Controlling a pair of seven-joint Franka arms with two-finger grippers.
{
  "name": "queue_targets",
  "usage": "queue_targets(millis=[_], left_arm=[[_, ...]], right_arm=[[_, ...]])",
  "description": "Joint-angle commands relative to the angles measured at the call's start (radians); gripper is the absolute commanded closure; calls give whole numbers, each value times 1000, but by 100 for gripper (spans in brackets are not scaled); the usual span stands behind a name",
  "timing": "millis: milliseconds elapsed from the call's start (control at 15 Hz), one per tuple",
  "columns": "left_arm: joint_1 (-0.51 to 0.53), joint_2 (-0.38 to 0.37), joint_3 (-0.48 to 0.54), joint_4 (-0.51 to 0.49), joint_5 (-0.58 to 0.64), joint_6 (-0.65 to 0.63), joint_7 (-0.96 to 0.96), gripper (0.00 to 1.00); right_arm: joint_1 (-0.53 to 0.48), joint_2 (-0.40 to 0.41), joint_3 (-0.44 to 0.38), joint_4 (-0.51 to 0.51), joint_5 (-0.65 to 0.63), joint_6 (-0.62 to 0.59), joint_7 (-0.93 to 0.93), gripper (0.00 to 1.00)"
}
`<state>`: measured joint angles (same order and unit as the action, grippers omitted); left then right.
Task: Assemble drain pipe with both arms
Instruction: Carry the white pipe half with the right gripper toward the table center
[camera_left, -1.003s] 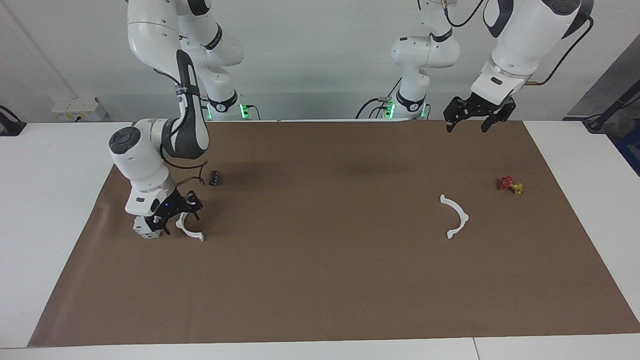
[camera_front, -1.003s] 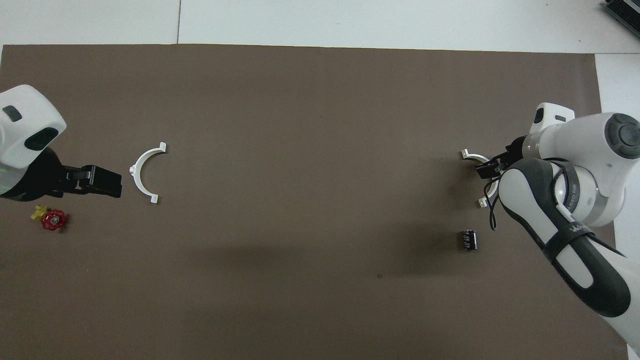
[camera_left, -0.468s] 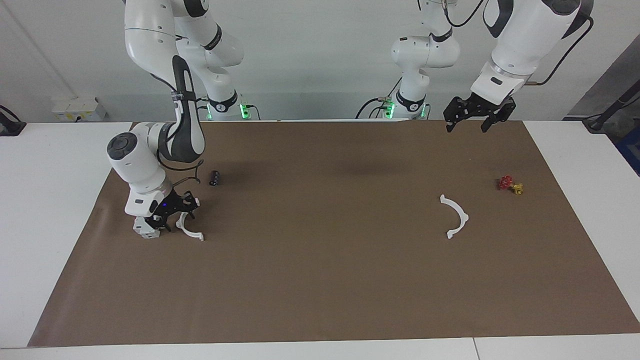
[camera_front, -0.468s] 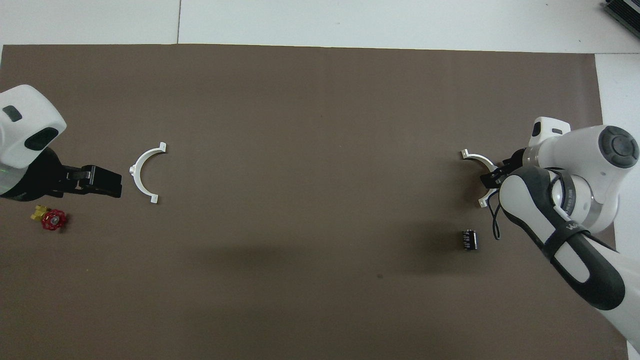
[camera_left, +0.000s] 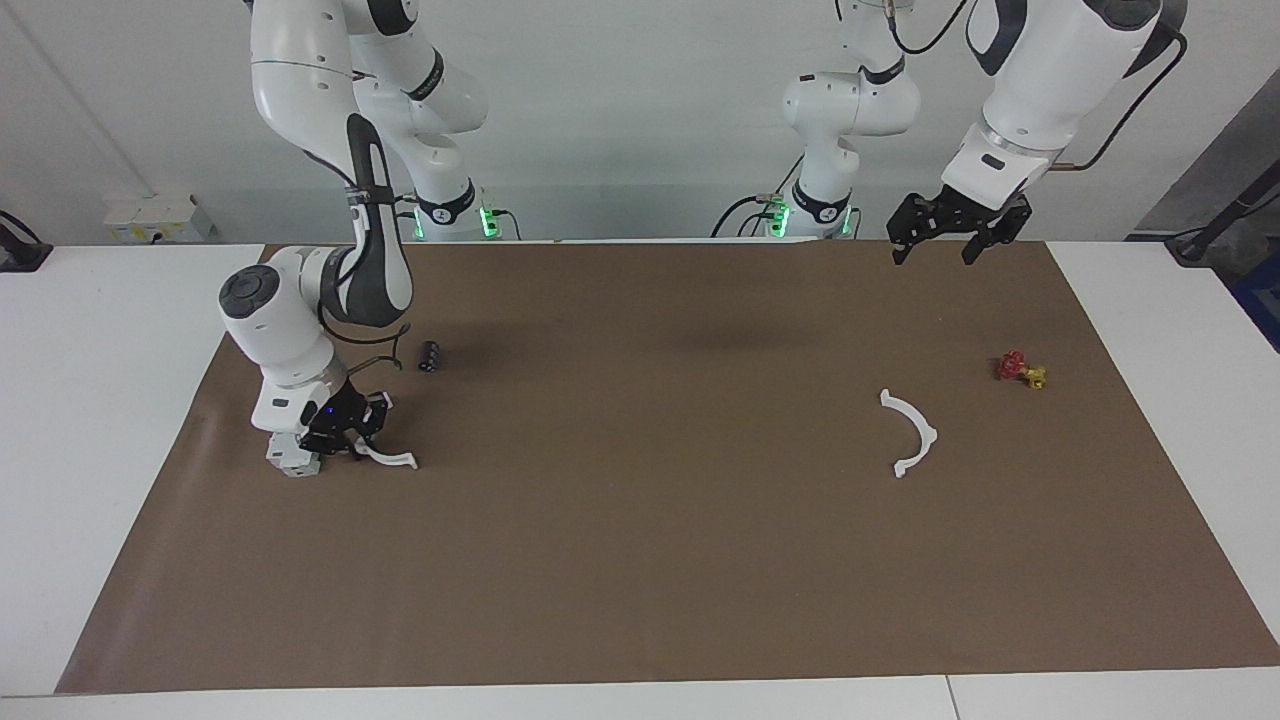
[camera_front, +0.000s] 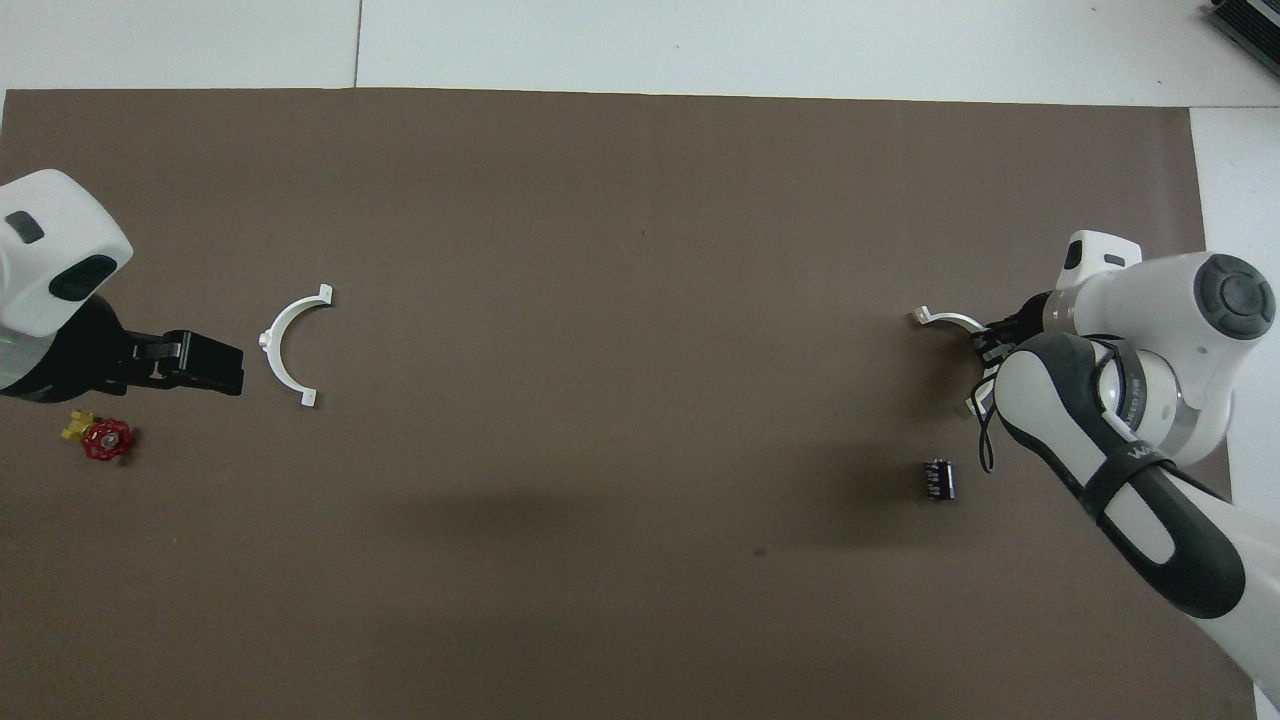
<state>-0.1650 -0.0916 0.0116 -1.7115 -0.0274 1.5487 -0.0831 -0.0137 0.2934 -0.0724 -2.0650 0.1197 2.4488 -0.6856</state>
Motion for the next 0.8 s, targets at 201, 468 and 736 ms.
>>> queue_targets(millis=[201,468,736], left_arm=[[-1,-7,2,10,17,-24,2,0],[-1,-7,2,10,17,-24,2,0],[-1,-7,2,10,17,-24,2,0]], right_arm=[[164,-2,6,216,3,-287,458,100],[357,4,6,235,-15,-280,824,100],[461,44,8,288,-28,-274,1015,100]])
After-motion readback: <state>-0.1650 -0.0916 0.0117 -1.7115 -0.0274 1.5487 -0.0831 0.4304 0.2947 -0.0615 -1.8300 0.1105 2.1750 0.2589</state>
